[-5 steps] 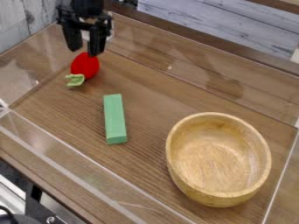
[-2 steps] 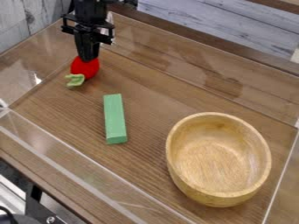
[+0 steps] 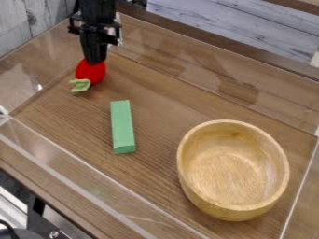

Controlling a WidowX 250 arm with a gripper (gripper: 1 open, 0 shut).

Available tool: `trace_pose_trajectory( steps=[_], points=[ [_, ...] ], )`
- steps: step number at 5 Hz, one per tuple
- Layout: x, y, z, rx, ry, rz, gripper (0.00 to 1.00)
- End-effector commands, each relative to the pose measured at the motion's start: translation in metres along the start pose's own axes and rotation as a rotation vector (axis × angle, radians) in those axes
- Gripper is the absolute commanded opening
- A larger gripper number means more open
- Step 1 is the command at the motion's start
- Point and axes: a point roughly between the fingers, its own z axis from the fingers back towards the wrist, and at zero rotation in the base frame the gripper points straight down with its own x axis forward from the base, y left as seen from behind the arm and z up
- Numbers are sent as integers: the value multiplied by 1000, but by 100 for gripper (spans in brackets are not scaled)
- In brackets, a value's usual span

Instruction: Move the red object to the right side of the table

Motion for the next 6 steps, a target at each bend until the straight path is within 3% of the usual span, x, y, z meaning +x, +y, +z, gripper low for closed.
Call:
trace_pose_trajectory(
  steps=[1, 2, 5, 6],
  points=[
    [1, -7, 46, 45, -97, -48, 0],
    [-2, -5, 34, 51, -80, -76, 100],
    [2, 21, 7, 42, 4, -87, 100],
    [4, 29, -12, 45, 26, -123, 100]
  ],
)
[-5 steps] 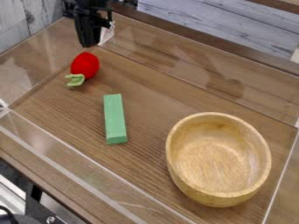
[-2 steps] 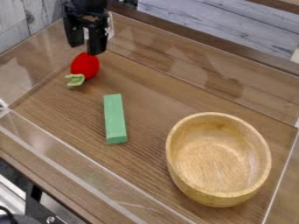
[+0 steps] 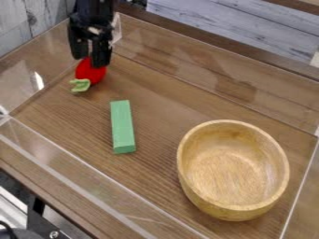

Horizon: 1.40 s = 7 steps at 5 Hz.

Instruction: Move the red object to the right side of the table

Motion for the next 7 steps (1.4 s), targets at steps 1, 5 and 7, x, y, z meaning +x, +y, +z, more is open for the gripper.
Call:
trace_pose_trajectory(
  steps=[1, 5, 7],
  points=[
    [-1, 11, 4, 42, -29, -31, 0],
    [30, -83, 72, 51, -174, -63, 0],
    [78, -127, 58, 28, -154, -105, 0]
  ],
)
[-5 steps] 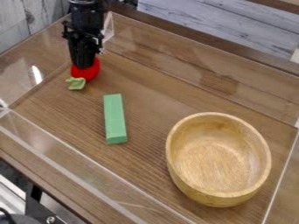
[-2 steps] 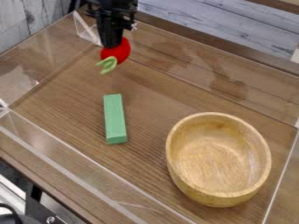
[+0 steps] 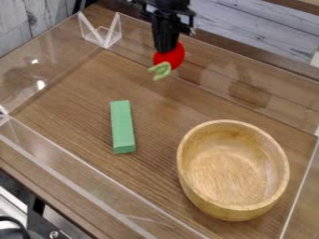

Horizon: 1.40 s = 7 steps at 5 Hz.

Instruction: Move the red object to the right side of the table

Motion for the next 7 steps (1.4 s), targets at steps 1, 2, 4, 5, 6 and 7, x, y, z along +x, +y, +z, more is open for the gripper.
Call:
trace_pose_trajectory(
  steps=[1, 2, 4, 5, 6, 7],
  points=[
    [17, -18, 15, 23, -61, -13, 0],
    [21, -29, 6, 16, -50, -6, 0],
    [19, -30, -9, 10, -24, -81, 100],
    [20, -37, -4, 2, -28, -89, 100],
    [23, -43, 0, -2, -28, -92, 0],
    [26, -42, -13, -3, -27, -105, 0]
  ],
)
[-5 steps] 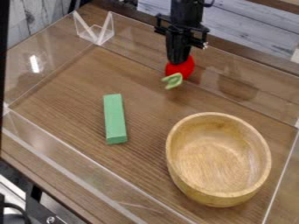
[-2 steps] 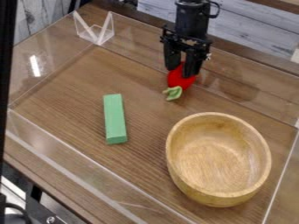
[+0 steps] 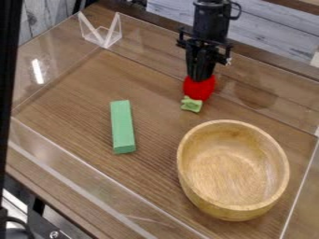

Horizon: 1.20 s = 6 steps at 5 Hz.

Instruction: Move the red object to the right side of the table

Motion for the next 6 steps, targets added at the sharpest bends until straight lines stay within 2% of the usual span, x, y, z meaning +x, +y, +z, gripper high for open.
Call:
trace_pose_trajectory(
  steps=[1, 2, 3, 4, 5, 6],
  points=[
    [3, 0, 3, 14, -45, -19, 100],
    [4, 2, -8, 10, -46, -23, 100],
    [-3, -2, 6, 30, -65, -64, 0],
    [-5, -2, 31, 53, -122, 30, 0],
    [-9, -8, 61, 84, -193, 114, 0],
    [-6, -33, 78, 95, -237, 72, 0]
  ],
)
